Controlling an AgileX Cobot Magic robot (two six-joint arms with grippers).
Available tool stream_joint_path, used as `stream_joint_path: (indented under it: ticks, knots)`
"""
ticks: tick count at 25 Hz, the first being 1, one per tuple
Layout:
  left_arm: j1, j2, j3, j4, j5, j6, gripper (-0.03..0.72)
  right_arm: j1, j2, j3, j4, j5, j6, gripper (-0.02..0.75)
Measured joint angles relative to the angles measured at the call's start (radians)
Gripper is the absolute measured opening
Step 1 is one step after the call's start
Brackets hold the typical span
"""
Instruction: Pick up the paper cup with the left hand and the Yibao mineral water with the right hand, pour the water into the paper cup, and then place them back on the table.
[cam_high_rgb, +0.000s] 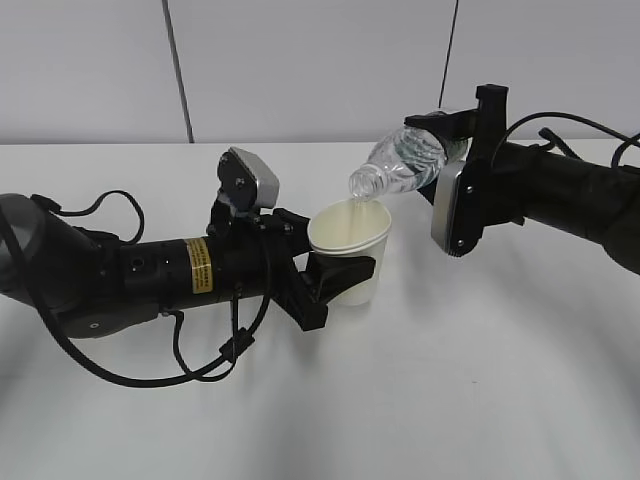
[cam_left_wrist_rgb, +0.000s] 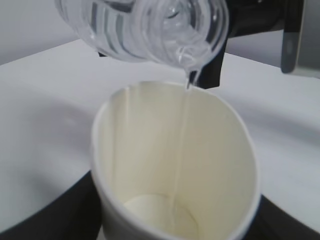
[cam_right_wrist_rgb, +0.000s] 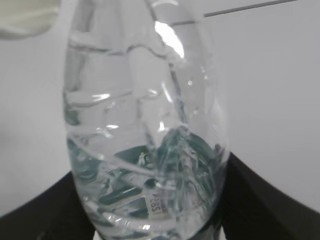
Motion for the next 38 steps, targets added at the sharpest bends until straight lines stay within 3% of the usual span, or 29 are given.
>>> stream_joint_path:
  ticks: [38]
  knots:
    - [0.0, 0.0, 0.0, 0.033, 0.001, -0.03, 0.416, 0.0, 0.0, 0.0, 0.019, 0.0, -0.085, 0.475]
